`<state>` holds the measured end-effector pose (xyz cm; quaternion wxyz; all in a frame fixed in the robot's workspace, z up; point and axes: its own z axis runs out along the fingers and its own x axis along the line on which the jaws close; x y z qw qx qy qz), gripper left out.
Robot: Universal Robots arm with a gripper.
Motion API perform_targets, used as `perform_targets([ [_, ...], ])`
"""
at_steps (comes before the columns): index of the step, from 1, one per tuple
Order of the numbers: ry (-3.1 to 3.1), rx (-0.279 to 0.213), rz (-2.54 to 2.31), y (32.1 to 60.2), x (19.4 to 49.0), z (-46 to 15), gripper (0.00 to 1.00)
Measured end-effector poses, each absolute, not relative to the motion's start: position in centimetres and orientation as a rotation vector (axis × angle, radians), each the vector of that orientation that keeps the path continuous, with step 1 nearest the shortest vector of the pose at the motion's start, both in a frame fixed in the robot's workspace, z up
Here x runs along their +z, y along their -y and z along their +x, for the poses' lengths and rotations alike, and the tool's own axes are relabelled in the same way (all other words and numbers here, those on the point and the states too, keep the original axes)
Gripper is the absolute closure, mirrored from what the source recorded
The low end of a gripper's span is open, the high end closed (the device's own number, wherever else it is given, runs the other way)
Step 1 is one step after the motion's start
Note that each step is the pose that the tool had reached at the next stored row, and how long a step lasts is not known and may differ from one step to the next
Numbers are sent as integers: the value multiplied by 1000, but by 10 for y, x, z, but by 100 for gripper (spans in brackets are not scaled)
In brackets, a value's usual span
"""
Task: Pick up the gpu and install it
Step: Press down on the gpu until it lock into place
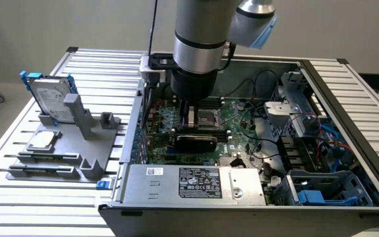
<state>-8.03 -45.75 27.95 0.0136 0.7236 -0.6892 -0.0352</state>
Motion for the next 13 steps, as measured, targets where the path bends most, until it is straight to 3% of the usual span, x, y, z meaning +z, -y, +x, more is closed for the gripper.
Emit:
perform_targets([
  [13, 2125, -109, 2273, 457, 274, -81, 89],
])
